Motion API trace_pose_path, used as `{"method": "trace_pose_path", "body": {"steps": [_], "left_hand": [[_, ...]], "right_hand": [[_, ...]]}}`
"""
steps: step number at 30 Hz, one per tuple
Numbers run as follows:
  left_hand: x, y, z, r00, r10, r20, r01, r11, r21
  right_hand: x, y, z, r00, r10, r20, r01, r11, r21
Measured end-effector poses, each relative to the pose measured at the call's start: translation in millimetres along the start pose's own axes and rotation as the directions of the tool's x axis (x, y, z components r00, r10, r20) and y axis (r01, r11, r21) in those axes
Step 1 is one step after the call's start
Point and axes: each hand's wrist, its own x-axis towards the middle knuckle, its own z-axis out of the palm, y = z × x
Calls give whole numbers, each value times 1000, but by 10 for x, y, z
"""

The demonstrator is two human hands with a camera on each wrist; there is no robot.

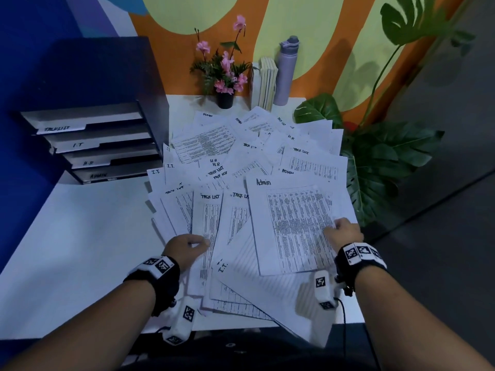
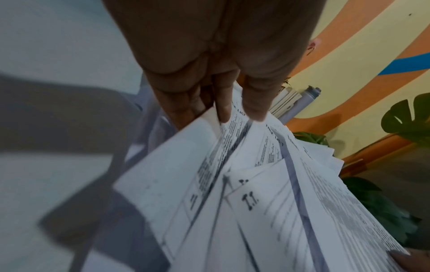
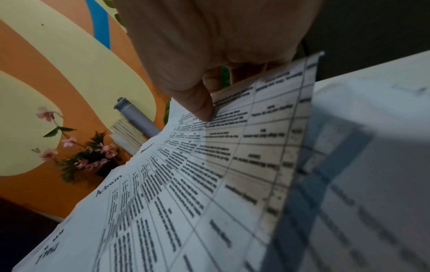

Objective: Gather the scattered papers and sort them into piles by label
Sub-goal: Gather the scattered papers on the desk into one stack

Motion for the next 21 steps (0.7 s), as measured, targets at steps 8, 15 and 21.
{"method": "trace_pose_path", "body": {"steps": [8, 15, 21], "left_hand": [[-33, 97, 253, 996, 88, -6, -87, 995, 54], [21, -12, 100, 993, -3, -122, -1, 999, -32], [-38, -149, 98, 990, 28, -139, -27, 1000, 11]], "right_hand": [[-164, -48, 86, 969, -235, -74, 228, 969, -91], [-293, -170, 210, 937, -348, -30, 348, 937, 7], [-475, -406, 456, 844, -533, 60, 536, 835, -121]]}}
